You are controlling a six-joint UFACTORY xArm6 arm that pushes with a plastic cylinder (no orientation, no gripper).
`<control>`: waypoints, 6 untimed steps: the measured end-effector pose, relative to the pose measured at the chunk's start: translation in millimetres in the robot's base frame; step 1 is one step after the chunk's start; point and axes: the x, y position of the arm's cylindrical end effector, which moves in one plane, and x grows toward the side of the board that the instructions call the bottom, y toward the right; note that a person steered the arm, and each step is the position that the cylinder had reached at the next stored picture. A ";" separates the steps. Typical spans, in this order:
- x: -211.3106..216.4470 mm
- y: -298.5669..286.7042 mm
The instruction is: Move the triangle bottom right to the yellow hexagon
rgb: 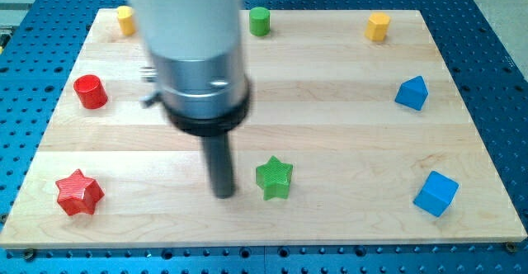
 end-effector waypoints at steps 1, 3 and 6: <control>-1.8 108.6; -36.3 145.6; -134.4 298.6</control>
